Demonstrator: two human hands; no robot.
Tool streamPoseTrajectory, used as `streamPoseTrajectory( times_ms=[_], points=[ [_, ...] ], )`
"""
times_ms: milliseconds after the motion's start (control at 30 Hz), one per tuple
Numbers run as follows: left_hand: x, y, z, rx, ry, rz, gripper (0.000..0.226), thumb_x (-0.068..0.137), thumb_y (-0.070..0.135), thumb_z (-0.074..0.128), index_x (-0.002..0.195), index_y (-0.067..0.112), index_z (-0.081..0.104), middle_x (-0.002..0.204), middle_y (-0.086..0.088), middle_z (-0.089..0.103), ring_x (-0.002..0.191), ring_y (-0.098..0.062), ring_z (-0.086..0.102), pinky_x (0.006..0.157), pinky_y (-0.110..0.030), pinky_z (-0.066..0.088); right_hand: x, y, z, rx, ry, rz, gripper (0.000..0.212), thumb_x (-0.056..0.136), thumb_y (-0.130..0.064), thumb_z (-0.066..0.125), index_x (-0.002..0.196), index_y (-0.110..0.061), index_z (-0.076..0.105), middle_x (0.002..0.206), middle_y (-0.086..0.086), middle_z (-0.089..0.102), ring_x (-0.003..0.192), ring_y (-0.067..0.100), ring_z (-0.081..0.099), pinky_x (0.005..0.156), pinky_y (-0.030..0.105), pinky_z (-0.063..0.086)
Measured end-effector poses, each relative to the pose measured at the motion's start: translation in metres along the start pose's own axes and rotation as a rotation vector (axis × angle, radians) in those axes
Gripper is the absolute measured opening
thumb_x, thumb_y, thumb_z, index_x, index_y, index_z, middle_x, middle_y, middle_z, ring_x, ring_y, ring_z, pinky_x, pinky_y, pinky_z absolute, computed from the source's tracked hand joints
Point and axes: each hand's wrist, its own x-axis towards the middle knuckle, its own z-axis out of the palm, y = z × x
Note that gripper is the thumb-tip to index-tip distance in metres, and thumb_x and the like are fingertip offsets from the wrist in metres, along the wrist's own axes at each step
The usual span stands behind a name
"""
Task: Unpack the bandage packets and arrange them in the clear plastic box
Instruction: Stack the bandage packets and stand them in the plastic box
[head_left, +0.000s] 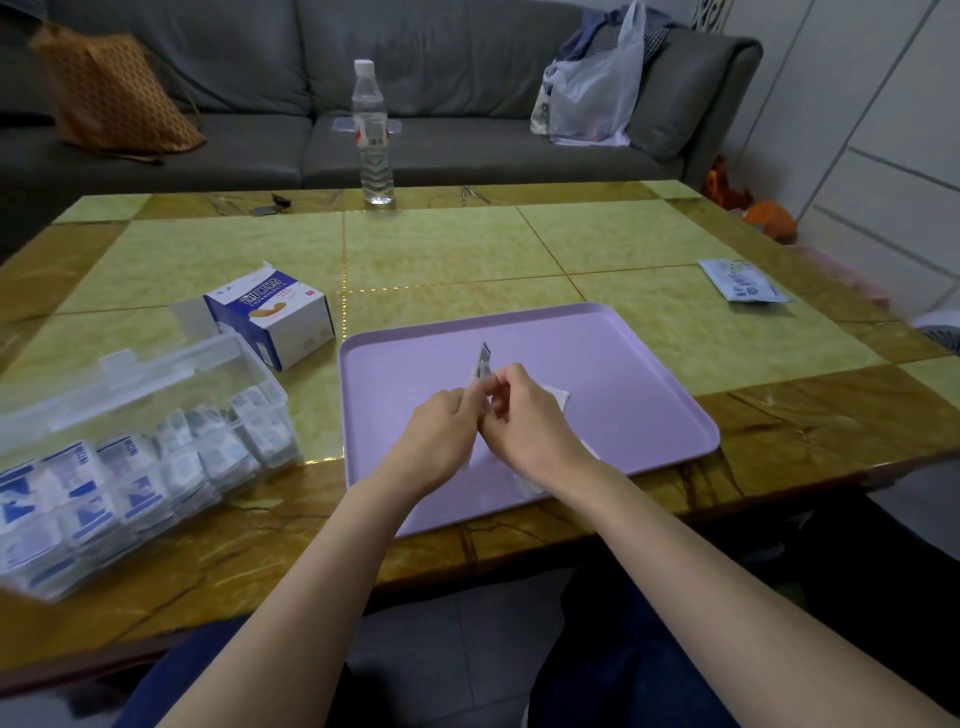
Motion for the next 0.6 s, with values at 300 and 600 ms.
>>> streamPoseTrajectory(
  times_ms=[300,600],
  points=[
    [0.001,-0.008,-0.007,0.095,0.047,-0.075,0.029,0.096,0.012,0.036,0.069,0.012,0.047,0.073,-0.001,0.050,0.071,-0.020,0.045,0.051,-0.022,0.031,-0.007,0.000,-0.001,0.234,-0.222,0.017,0.035,0.080,-0.010,0.071,0.109,-0.017,0.054,0.100,-0.008,0.056,0.081,0.003,0.057,0.071,0.010,0.048],
    [0.003,-0.011,-0.011,0.122,0.113,-0.026,0.027,0.096,0.014,0.034,0.090,-0.001,0.055,0.086,-0.012,0.055,0.070,-0.022,0.046,0.055,-0.029,0.034,0.021,0.046,-0.063,-0.432,-0.394,-0.102,0.045,0.085,0.003,0.054,0.123,-0.021,0.057,0.123,-0.003,0.053,0.110,0.010,0.047,0.086,0.017,0.033]
  ],
)
